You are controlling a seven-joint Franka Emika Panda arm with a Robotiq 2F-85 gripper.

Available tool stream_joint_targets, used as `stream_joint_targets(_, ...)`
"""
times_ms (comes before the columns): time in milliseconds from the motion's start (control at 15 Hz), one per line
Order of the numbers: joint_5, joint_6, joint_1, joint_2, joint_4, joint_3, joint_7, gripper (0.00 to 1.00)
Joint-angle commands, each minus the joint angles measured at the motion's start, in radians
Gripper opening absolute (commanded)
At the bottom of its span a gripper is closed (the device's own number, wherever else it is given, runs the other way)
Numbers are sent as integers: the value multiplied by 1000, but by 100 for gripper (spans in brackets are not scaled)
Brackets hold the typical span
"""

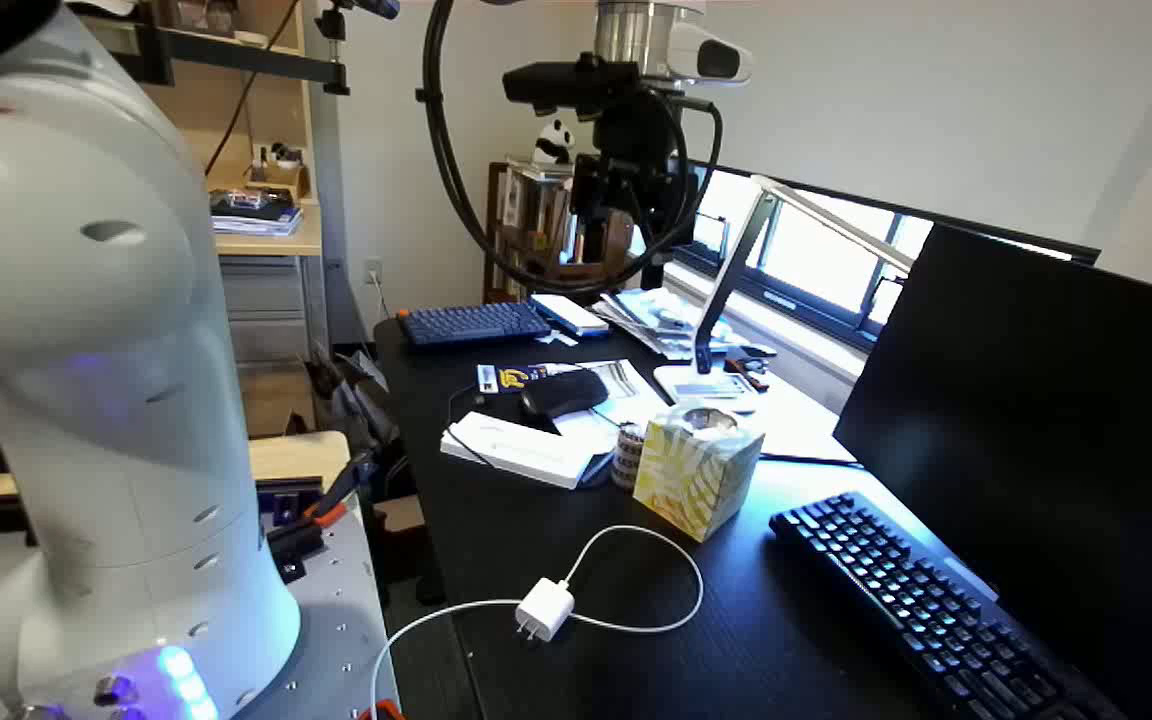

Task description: Pick up the tissue box and move it to the right.

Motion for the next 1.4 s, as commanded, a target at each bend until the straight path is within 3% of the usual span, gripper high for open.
stream_joint_targets(0,1,-2,-2,0,2,2,-1,100)
stream_joint_targets(333,1,-2,-2,0,2,2,-1,100)
stream_joint_targets(533,14,-40,1,79,93,-22,-41,100)
stream_joint_targets(1000,-1,-177,-27,449,420,-76,-100,100)
stream_joint_targets(1333,-84,-211,-46,668,600,-64,-3,100)
